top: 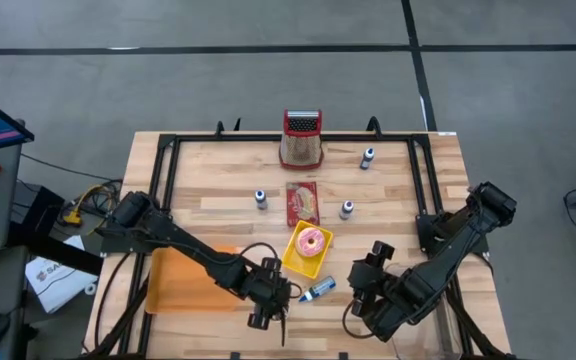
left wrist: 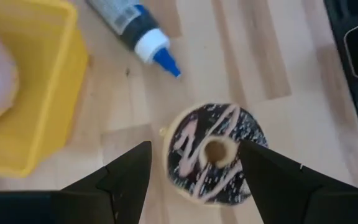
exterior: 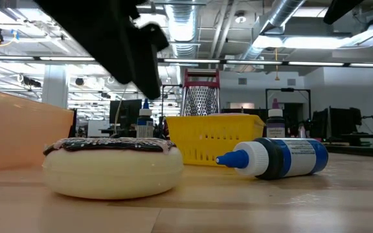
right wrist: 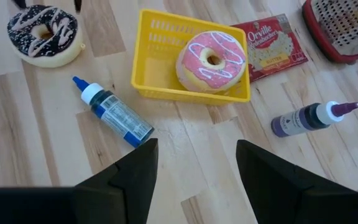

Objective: Pick & Place Food Item
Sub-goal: Put the brown donut into the yellow basket

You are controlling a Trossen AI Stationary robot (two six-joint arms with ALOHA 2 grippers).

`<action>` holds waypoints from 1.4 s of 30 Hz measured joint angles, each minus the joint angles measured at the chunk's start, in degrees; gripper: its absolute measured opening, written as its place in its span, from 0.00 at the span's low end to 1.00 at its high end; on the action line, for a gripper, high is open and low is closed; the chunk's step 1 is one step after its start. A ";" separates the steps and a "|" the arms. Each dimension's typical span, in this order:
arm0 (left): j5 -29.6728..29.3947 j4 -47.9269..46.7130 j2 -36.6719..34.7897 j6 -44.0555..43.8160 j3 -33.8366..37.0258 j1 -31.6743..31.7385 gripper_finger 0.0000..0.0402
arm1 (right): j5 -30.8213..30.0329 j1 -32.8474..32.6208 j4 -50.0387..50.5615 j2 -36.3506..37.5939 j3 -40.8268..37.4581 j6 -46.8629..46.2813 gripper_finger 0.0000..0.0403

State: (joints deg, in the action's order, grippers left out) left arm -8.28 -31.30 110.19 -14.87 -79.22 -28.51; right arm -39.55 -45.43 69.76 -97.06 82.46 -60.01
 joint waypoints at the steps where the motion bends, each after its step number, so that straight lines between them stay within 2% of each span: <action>1: 0.17 -0.50 0.61 0.77 0.05 0.00 0.60 | -0.12 0.00 -0.08 0.00 0.00 0.00 0.52; 22: 0.71 2.11 4.15 5.48 0.24 1.07 0.60 | -0.81 -0.74 -0.88 0.00 -0.02 0.00 0.52; 42: 2.21 3.04 5.68 6.05 0.24 1.49 0.60 | -0.81 -1.11 -0.83 0.00 -0.02 0.00 0.52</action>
State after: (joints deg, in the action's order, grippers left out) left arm -6.07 -28.25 115.87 -8.82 -78.98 -27.03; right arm -40.36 -46.54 68.93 -97.06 82.43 -60.01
